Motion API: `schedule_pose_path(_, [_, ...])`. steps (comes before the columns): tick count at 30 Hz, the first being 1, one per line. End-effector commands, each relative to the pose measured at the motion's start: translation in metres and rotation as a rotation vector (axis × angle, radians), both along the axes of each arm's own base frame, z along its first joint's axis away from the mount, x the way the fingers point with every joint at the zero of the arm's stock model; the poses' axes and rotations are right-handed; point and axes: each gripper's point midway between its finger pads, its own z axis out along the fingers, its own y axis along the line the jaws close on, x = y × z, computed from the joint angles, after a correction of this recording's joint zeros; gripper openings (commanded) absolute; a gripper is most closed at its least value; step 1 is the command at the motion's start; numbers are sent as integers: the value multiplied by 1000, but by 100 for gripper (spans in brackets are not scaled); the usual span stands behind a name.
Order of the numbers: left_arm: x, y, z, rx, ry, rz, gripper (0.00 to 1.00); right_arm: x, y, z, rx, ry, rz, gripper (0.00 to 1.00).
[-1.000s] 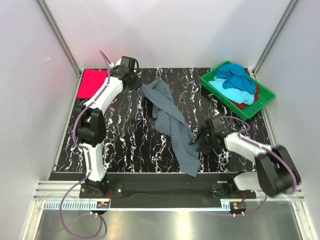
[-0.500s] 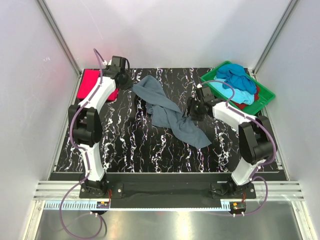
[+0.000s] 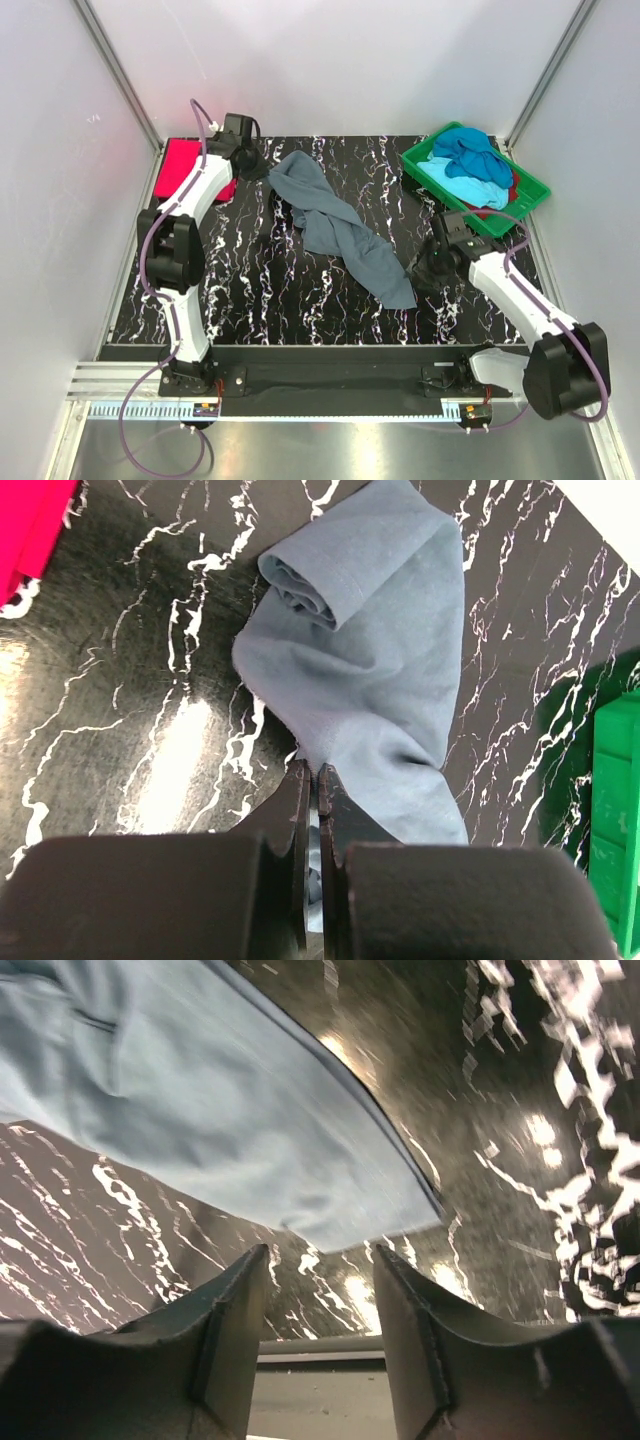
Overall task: Fold and stack the t-shirts
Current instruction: Flatten the tshirt out
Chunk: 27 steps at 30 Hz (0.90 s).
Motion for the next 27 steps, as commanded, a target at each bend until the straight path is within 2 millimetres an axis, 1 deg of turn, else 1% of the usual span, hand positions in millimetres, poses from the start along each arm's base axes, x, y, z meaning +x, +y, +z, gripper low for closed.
schedule_pose_path(1, [0, -6, 12, -39, -43, -33, 0, -20, -5, -13, 11, 55, -96, 52])
schedule_pose_path(2, [0, -6, 12, -38, -45, -32, 0, -27, -8, -19, 8, 74, -108, 52])
schedule_pose_path(4, [-3, -5, 11, -37, -45, -33, 0, -31, -9, -23, 15, 85, -147, 53])
schedule_pose_path(5, [-4, -4, 10, -36, -42, -31, 0, -35, -11, -29, 10, 96, -161, 53])
schedule_pose_path(12, [-8, -9, 8, -60, -34, -40, 0, -30, -10, -53, 17, 107, -210, 54])
schedule_pose_path(13, [-8, -9, 8, -62, -33, -40, 0, -27, -13, -58, -1, 105, -224, 54])
schedule_pose_path(19, [-7, -11, 10, -75, -37, -45, 0, -28, -21, -67, -42, 106, -245, 54])
schedule_pose_path(27, [-6, -12, 7, -81, -32, -38, 0, -23, -18, -75, -25, 85, -247, 53])
